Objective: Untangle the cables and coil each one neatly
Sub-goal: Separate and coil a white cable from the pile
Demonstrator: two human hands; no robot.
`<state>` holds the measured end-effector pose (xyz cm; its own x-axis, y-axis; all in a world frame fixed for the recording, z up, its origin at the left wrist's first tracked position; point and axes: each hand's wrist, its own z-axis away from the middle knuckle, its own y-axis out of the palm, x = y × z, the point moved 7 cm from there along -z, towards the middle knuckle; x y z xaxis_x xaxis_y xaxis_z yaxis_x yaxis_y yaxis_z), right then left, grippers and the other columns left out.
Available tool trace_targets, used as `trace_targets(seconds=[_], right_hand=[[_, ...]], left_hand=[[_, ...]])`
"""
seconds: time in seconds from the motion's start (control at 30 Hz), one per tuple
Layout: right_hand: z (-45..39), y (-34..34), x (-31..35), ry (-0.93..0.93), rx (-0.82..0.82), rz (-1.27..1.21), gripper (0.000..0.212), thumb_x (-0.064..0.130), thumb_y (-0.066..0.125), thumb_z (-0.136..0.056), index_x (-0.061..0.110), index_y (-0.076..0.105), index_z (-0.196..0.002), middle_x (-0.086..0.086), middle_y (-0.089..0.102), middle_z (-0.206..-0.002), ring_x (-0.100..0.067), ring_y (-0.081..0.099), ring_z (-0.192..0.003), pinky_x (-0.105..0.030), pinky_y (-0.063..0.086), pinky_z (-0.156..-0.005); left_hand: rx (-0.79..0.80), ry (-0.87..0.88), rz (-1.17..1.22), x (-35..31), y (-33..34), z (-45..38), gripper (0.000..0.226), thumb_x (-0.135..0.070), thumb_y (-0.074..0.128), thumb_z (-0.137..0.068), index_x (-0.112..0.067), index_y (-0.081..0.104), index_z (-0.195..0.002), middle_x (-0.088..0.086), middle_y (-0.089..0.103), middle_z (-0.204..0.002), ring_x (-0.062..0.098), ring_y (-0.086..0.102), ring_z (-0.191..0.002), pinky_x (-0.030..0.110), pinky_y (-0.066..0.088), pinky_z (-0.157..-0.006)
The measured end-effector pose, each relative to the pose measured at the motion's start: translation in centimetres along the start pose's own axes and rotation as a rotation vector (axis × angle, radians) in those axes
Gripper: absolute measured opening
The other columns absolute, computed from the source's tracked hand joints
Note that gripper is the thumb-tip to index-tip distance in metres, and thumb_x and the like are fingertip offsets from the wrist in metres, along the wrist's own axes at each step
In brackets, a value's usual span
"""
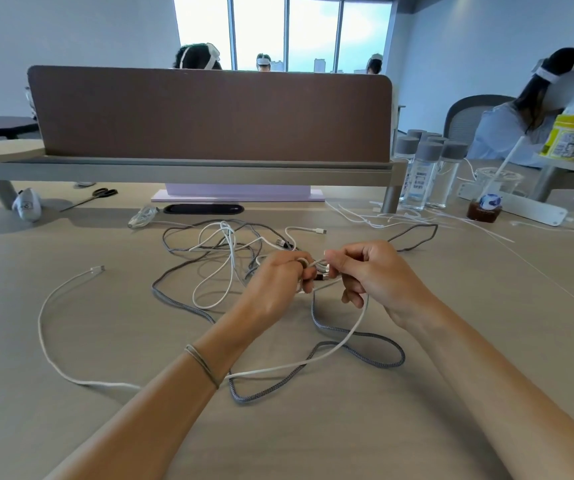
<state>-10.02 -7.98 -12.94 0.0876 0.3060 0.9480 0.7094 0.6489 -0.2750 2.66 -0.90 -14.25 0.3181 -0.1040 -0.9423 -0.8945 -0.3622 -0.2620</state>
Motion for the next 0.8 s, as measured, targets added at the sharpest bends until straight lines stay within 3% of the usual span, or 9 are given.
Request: trace_targets(seconds=[0.07, 0.13, 0.23, 0.33, 0.43, 0.57, 0.63, 0.7, 0.8], right_hand=[[-0.1, 0.0, -0.3, 0.046, 0.029, -0.070, 0.036, 0.027, 0.059, -0.102, 0.000, 0.067, -0.079, -0.005, 0.042, -0.048, -0.020, 0.043, -0.041, -0.037, 0.053, -0.060], [-0.1, 0.0, -0.7, 0.121, 0.106, -0.184, 0.030, 0.022, 0.053, -0.104, 0.001, 0.068, -0.089, -0.005, 0.045, -0.054, -0.020, 0.047, -0.045, -0.036, 0.054, -0.065], [0.1, 0.3, -0.8, 0.182, 0.210, -0.312, 0.024, 0.015, 0.050, -0.104, -0.001, 0.068, -0.101, -0.005, 0.046, -0.060, -0.019, 0.049, -0.050, -0.034, 0.056, -0.066], [0.3, 1.4, -1.3, 0.211, 0.234, -0.339, 0.023, 0.014, 0.053, -0.102, 0.002, 0.071, -0.093, -0.005, 0.048, -0.058, -0.018, 0.050, -0.050, -0.034, 0.055, -0.068], [0.5, 2.7, -1.8, 0.249, 0.235, -0.309, 0.029, 0.020, 0.056, -0.102, 0.006, 0.074, -0.083, -0.005, 0.050, -0.056, -0.019, 0.053, -0.048, -0.034, 0.055, -0.065], [0.6, 3.3, -1.8, 0.252, 0.208, -0.249, 0.032, 0.023, 0.057, -0.102, 0.005, 0.073, -0.082, -0.006, 0.048, -0.055, -0.020, 0.050, -0.046, -0.031, 0.054, -0.057], [0.6, 3.6, -2.0, 0.259, 0.217, -0.206, 0.032, 0.024, 0.057, -0.103, 0.005, 0.073, -0.083, -0.005, 0.047, -0.057, -0.021, 0.050, -0.048, -0.032, 0.054, -0.059], [0.8, 4.1, -2.3, 0.279, 0.263, -0.175, 0.032, 0.023, 0.055, -0.104, 0.005, 0.074, -0.084, -0.003, 0.045, -0.058, -0.020, 0.049, -0.050, -0.034, 0.055, -0.062], [1.2, 4.4, -2.6, 0.296, 0.321, -0.094, 0.031, 0.021, 0.055, -0.104, 0.004, 0.074, -0.087, 0.002, 0.040, -0.055, -0.016, 0.042, -0.048, -0.035, 0.058, -0.062]], left_hand=[[-0.008, -0.057, 0.141, 0.4, 0.0, 0.0, 0.032, 0.005, 0.030, -0.085, -0.012, 0.044, -0.061, 0.005, 0.043, -0.054, 0.025, 0.051, -0.059, 0.025, 0.046, -0.059], [0.009, -0.140, 0.355, 0.5, 0.3, 0.0, 0.013, -0.009, 0.033, -0.074, -0.014, 0.041, -0.064, -0.001, 0.031, -0.052, 0.018, 0.030, -0.047, 0.027, 0.031, -0.046], [0.007, -0.200, 0.504, 0.2, 0.5, 0.3, 0.005, -0.021, 0.041, -0.069, -0.018, 0.037, -0.068, -0.004, 0.022, -0.058, 0.011, 0.016, -0.048, 0.030, 0.013, -0.051], [-0.031, -0.136, 0.430, 0.3, 1.0, 1.0, 0.025, -0.025, 0.052, -0.090, -0.019, 0.038, -0.070, -0.005, 0.029, -0.058, 0.009, 0.024, -0.047, 0.024, 0.019, -0.048], [-0.148, -0.058, 0.305, -0.1, 1.2, 1.5, 0.030, -0.022, 0.047, -0.104, -0.014, 0.049, -0.076, -0.004, 0.045, -0.058, 0.006, 0.042, -0.046, 0.018, 0.036, -0.047], [-0.298, -0.067, 0.234, 0.4, 0.3, 1.4, 0.033, -0.028, 0.043, -0.107, -0.013, 0.067, -0.089, -0.003, 0.059, -0.063, 0.011, 0.053, -0.058, 0.029, 0.052, -0.063], [-0.327, -0.080, 0.245, 0.8, 0.1, 1.2, 0.041, -0.029, 0.040, -0.108, -0.011, 0.061, -0.079, 0.005, 0.056, -0.065, 0.014, 0.052, -0.055, 0.029, 0.049, -0.058], [-0.400, -0.109, 0.295, 1.1, -1.0, 0.9, 0.042, -0.031, 0.037, -0.109, -0.012, 0.053, -0.074, 0.000, 0.046, -0.057, 0.012, 0.043, -0.049, 0.025, 0.040, -0.051], [-0.473, -0.189, 0.535, 2.4, -3.1, 0.2, 0.043, -0.027, 0.034, -0.109, -0.013, 0.048, -0.070, -0.001, 0.048, -0.055, 0.015, 0.048, -0.053, 0.028, 0.046, -0.058]])
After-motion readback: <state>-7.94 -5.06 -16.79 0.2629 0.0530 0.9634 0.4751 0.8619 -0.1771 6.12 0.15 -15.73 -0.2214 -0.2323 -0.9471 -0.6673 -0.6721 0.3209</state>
